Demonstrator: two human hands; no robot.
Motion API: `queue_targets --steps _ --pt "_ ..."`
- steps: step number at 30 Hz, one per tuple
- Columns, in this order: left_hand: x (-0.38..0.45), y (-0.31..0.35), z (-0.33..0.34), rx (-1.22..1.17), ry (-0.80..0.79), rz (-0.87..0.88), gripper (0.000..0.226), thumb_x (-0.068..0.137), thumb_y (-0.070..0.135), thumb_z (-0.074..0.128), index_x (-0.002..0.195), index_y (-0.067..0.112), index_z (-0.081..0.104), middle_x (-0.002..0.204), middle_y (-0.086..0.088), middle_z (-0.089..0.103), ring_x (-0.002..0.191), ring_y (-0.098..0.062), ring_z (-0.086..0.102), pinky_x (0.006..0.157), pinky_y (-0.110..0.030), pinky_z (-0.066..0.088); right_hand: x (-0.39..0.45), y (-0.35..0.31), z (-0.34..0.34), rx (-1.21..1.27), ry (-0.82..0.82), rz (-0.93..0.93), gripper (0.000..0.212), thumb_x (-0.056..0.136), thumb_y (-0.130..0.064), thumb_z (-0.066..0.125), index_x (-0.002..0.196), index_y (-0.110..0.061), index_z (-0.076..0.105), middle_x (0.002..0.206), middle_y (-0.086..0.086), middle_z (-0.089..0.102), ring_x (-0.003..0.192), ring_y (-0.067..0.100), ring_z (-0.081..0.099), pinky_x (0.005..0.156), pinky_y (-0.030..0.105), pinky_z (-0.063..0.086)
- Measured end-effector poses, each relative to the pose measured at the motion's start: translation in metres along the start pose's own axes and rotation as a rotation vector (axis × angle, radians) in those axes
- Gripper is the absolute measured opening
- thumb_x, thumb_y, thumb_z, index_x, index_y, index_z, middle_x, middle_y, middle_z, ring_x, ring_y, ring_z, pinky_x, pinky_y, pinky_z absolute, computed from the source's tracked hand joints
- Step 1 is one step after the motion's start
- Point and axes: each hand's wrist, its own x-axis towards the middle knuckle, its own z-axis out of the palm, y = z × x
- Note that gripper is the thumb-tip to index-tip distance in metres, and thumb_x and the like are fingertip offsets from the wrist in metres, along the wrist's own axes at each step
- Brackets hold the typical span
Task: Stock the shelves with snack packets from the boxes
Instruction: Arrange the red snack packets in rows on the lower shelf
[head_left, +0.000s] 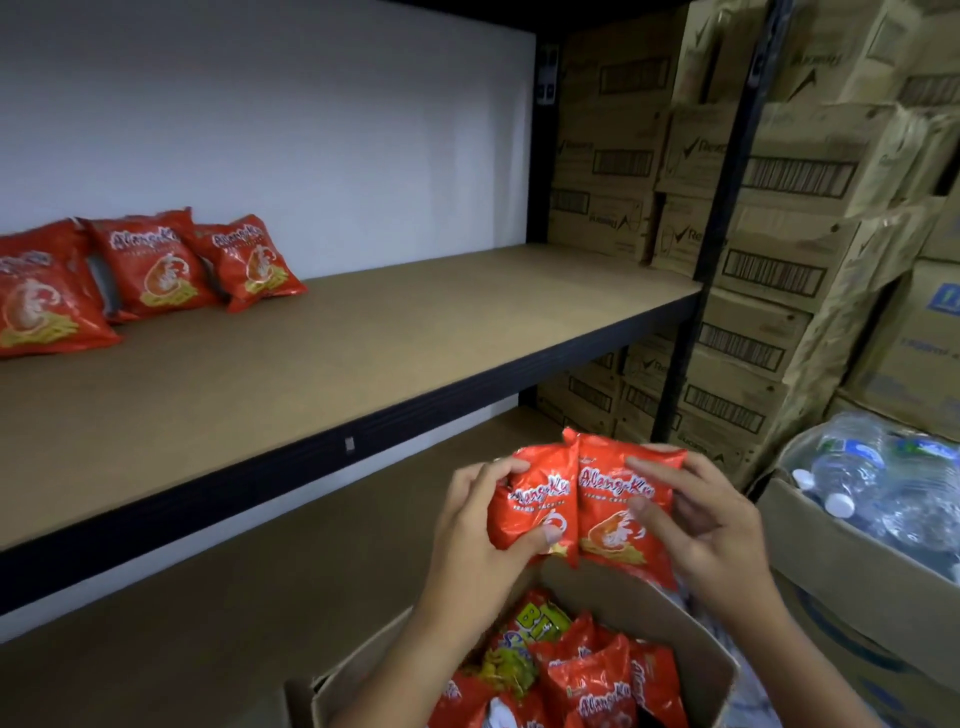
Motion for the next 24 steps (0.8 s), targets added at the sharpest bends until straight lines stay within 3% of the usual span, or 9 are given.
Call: queue_targets --steps 3,6,10,15,21,24 --pt "0.012 0.039 -0.021 -0.035 0.053 0.090 0.056 0.078 0.039 0.083 0.124 0.048 0.052 0.130 0.026 0.041 0.121 0.000 0.051 0.090 -0.029 0.058 0.027 -0.034 -0.002 0.078 0.007 -0.099 0.031 0.088 -0.009 0.073 0.119 -0.009 0.069 0.135 0.010 0.053 0.124 0.031 0.056 0.085 0.051 0.058" --pt "0.022 0.071 -0.049 -0.008 0.133 0.173 0.056 0.077 0.038 0.084 0.124 0.046 0.054 0.127 0.024 0.044 0.119 0.000 0.053 0.089 -0.029 0.058 0.053 -0.068 0.009 0.148 0.013 -0.196 0.037 0.084 0.008 0.066 0.119 -0.005 0.067 0.139 0.011 0.052 0.127 0.028 0.055 0.088 0.034 0.057" --pt "0.034 0.095 -0.095 0.048 0.214 0.191 0.060 0.076 0.045 0.082 0.127 0.049 0.049 0.129 0.023 0.043 0.121 -0.007 0.054 0.089 -0.031 0.059 0.086 -0.107 0.040 0.268 -0.019 -0.243 0.038 0.086 0.002 0.065 0.122 -0.011 0.065 0.140 0.006 0.052 0.126 0.022 0.057 0.087 0.031 0.057" --pt "0.047 0.101 -0.155 0.073 0.332 0.193 0.060 0.077 0.038 0.084 0.126 0.046 0.051 0.130 0.022 0.045 0.118 -0.007 0.056 0.083 -0.030 0.060 0.127 -0.131 0.102 0.354 -0.111 -0.193 0.025 0.089 -0.010 0.065 0.113 -0.012 0.072 0.132 -0.009 0.058 0.121 0.015 0.060 0.084 0.029 0.058" --pt "0.072 0.080 -0.224 0.205 0.457 0.123 0.060 0.073 0.035 0.087 0.120 0.047 0.051 0.130 0.014 0.052 0.115 -0.009 0.058 0.091 -0.037 0.058 0.171 -0.133 0.190 0.471 -0.187 -0.085 0.016 0.091 -0.010 0.068 0.103 -0.018 0.075 0.119 0.002 0.065 0.110 0.019 0.066 0.077 0.029 0.058" --pt "0.095 0.062 -0.255 0.231 0.498 0.060 0.062 0.070 0.027 0.091 0.115 0.047 0.053 0.127 0.009 0.056 0.112 -0.012 0.061 0.090 -0.037 0.058 0.192 -0.129 0.231 0.486 -0.265 -0.019 0.025 0.079 -0.008 0.081 0.099 -0.022 0.073 0.115 0.006 0.069 0.103 0.021 0.069 0.078 0.038 0.060"
